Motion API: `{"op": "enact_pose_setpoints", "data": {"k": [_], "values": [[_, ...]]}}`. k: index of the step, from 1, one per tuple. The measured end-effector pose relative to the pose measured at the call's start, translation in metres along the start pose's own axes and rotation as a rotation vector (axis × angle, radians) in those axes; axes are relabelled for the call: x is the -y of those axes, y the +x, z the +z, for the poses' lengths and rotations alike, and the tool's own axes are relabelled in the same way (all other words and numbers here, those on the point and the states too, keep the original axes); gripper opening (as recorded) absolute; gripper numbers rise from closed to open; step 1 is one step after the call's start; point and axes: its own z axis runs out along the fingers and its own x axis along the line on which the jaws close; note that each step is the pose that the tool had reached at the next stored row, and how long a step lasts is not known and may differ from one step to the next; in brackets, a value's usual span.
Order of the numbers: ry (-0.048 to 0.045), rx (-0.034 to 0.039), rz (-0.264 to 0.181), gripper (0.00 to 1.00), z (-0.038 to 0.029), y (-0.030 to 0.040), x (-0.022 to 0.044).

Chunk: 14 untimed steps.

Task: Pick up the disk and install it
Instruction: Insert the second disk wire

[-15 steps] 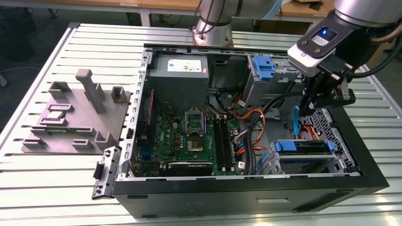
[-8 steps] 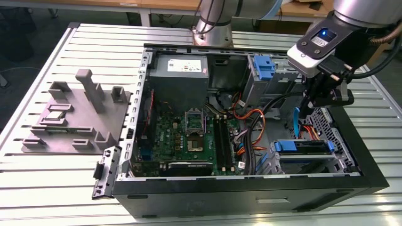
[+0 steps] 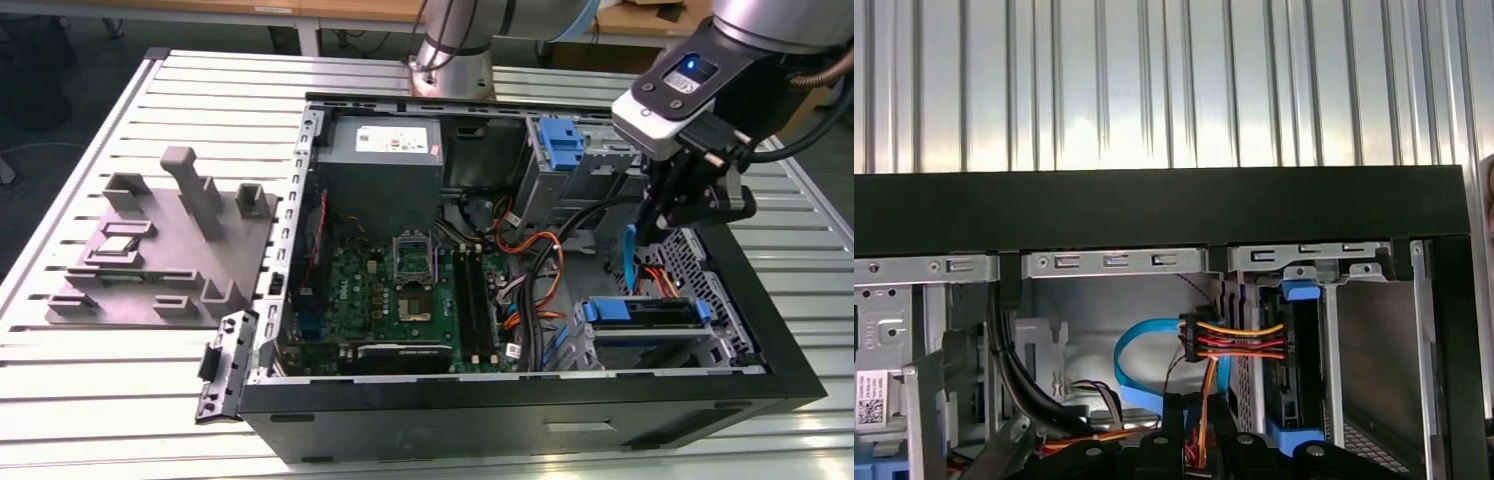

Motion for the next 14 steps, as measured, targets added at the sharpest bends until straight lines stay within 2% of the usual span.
{"op": "enact_pose_setpoints", "data": {"k": [8, 14], "values": [[0.0056, -0.0024, 0.000, 0.24, -0.0081, 0.0010, -0.0003], [0.0064, -0.0025, 0.000, 0.24, -0.0088, 0.0021, -0.0003]]}}
